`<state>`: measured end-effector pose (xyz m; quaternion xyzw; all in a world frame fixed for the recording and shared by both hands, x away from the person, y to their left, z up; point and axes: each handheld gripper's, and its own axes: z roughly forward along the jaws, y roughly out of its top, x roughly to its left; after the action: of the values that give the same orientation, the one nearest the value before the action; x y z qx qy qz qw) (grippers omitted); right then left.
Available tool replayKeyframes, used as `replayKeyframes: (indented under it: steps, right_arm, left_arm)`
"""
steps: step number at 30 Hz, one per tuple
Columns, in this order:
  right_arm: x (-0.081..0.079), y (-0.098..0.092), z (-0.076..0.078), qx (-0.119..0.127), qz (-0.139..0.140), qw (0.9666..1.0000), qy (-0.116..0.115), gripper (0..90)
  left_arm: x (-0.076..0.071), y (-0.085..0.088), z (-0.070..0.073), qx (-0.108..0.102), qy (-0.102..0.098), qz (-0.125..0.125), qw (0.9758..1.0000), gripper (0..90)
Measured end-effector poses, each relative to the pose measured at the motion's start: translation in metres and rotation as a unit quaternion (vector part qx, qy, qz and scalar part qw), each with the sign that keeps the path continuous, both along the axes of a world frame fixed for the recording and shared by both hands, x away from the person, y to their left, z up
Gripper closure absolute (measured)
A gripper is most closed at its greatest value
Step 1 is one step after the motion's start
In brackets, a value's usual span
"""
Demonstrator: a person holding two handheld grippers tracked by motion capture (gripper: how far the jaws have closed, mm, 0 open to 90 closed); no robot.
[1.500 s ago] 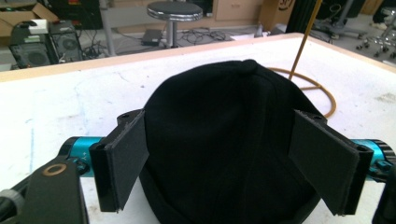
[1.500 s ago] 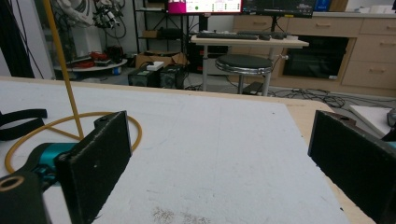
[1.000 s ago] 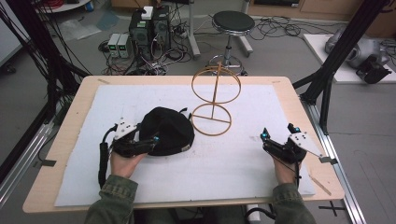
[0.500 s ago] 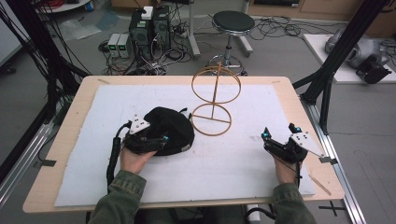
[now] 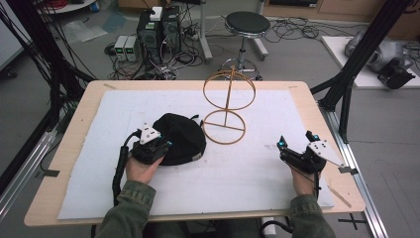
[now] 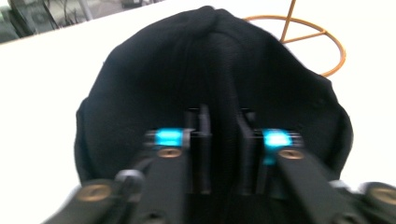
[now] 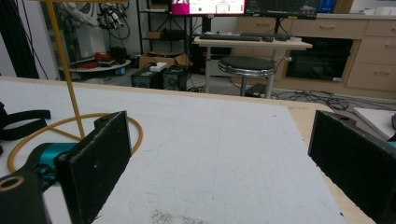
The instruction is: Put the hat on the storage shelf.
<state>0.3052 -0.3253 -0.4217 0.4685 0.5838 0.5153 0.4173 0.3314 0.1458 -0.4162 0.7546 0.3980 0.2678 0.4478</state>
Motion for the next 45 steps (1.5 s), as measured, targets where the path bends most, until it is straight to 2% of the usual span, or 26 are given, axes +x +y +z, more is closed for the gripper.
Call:
replayKeyframes:
  steps: [1, 2, 4, 9, 11, 12, 14, 16, 20, 23, 30, 33, 34, 39, 41, 42, 43, 45]
  right_arm:
    - [0.0, 0.0, 0.0, -0.001, 0.0, 1.0, 0.0, 5.0]
    - [0.0, -0.001, 0.0, -0.003, 0.0, 1.0, -0.001, 5.0]
    - [0.0, 0.0, 0.0, -0.002, 0.0, 1.0, 0.0, 5.0]
    - [0.0, 0.0, 0.0, -0.004, 0.0, 1.0, 0.0, 5.0]
    - [0.0, 0.001, 0.0, -0.006, 0.002, 1.0, -0.002, 5.0]
    - [0.0, 0.001, 0.0, -0.008, 0.005, 0.9999, -0.003, 5.1]
    - [-0.001, 0.002, 0.0, -0.007, 0.006, 1.0, -0.002, 5.0]
    - [-0.001, 0.002, 0.0, -0.008, 0.007, 0.9999, -0.002, 5.1]
    - [0.0, 0.001, 0.0, -0.005, 0.006, 1.0, 0.0, 5.0]
    - [0.0, 0.001, 0.0, -0.001, 0.005, 1.0, -0.001, 5.1]
    - [0.0, 0.0, 0.0, 0.002, 0.006, 1.0, 0.001, 5.1]
    - [0.0, 0.0, 0.0, 0.001, 0.005, 1.0, 0.0, 5.1]
    - [0.0, 0.0, 0.0, 0.001, 0.005, 1.0, 0.0, 5.1]
    - [0.0, 0.0, 0.0, 0.003, 0.005, 1.0, 0.001, 5.1]
    - [0.0, 0.0, 0.0, 0.005, 0.006, 1.0, 0.001, 5.1]
    - [0.0, 0.0, 0.0, 0.005, 0.005, 1.0, 0.001, 5.1]
    - [0.0, 0.0, 0.0, 0.005, 0.005, 1.0, 0.001, 5.1]
    - [0.0, -0.001, 0.0, 0.004, 0.005, 1.0, 0.002, 5.1]
  left_arm:
    - [-0.001, 0.0, 0.0, 0.004, -0.006, 0.0, 1.0, 85.9]
    - [-0.002, -0.001, 0.0, 0.008, -0.012, 0.002, 0.9999, 87.2]
    - [-0.002, -0.002, 0.0, 0.014, -0.021, -0.001, 0.9997, 87.5]
    - [-0.003, -0.002, 0.0, 0.015, -0.024, -0.008, 0.9996, 87.6]
    - [-0.004, -0.002, 0.001, 0.023, -0.03, 0.001, 0.9993, 87.6]
    - [-0.006, -0.001, 0.002, 0.017, -0.042, 0.012, 0.9989, 87.5]
    - [-0.007, 0.0, 0.003, 0.015, -0.047, 0.015, 0.9987, 87.6]
    - [-0.009, 0.004, 0.006, 0.001, -0.055, 0.017, 0.9984, 87.6]
    - [-0.013, 0.007, 0.01, -0.012, -0.068, 0.021, 0.9974, 87.6]
    - [-0.017, 0.01, 0.017, -0.028, -0.089, 0.028, 0.9953, 87.5]
    - [-0.027, 0.016, 0.033, -0.033, -0.132, 0.037, 0.9901, 87.5]
    - [-0.033, 0.02, 0.041, -0.044, -0.157, 0.042, 0.9858, 87.5]
    - [-0.033, 0.02, 0.041, -0.044, -0.157, 0.042, 0.9858, 87.5]
    - [-0.038, 0.024, 0.05, -0.056, -0.175, 0.042, 0.982, 87.5]
    - [-0.041, 0.025, 0.053, -0.062, -0.186, 0.045, 0.9795, 87.5]
    - [-0.043, 0.026, 0.056, -0.068, -0.195, 0.047, 0.9773, 87.5]
    - [-0.043, 0.026, 0.056, -0.068, -0.195, 0.047, 0.9773, 87.4]
    - [-0.044, 0.027, 0.059, -0.075, -0.204, 0.048, 0.9748, 87.5]
